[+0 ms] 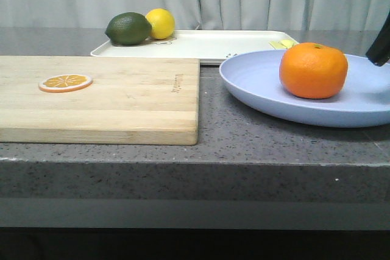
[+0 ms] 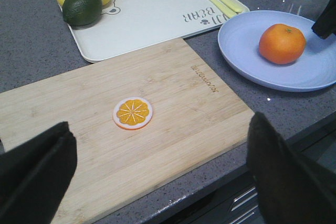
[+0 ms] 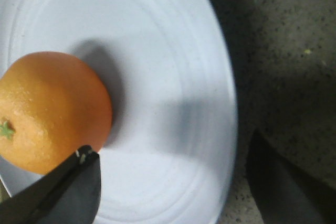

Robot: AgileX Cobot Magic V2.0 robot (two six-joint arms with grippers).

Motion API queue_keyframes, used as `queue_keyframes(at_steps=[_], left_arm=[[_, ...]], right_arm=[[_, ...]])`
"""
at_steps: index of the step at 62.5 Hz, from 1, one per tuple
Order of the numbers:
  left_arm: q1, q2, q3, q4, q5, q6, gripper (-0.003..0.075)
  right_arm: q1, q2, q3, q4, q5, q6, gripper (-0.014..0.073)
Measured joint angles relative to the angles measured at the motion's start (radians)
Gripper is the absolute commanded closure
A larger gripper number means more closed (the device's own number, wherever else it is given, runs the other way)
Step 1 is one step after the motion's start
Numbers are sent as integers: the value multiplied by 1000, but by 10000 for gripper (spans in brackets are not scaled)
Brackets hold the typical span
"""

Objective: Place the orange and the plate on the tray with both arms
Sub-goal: 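Move the right gripper to the plate rim and pinch it, then lift the plate with the right gripper and carry it over the white tray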

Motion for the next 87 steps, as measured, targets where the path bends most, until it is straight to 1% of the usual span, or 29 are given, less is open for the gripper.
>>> queue_keyframes(at_steps=[6, 9, 13, 21, 30, 50, 64, 69, 87], left_arm=[[0, 0, 0, 0, 0, 0, 79], [0, 0, 0, 0, 0, 0, 79], [0, 0, 0, 0, 0, 0, 79], [0, 0, 0, 0, 0, 0, 79], [0, 0, 0, 0, 0, 0, 79], [0, 0, 0, 0, 0, 0, 79], [0, 0, 0, -2, 0, 0, 79], [0, 0, 0, -2, 0, 0, 79], [0, 0, 0, -2, 0, 0, 79]], right_arm=[[2, 14, 0, 13, -10, 0, 17], [4, 20, 0, 14, -12, 0, 46], [4, 30, 0, 14, -14, 0, 99], [4, 51, 0, 14, -18, 0, 232], [4, 53, 0, 14, -29, 0, 355], [4, 53, 0, 14, -43, -1, 537], [4, 53, 2, 8, -50, -1, 717], [4, 53, 2, 7, -50, -1, 702], [4, 53, 0, 4, -31, -1, 703]])
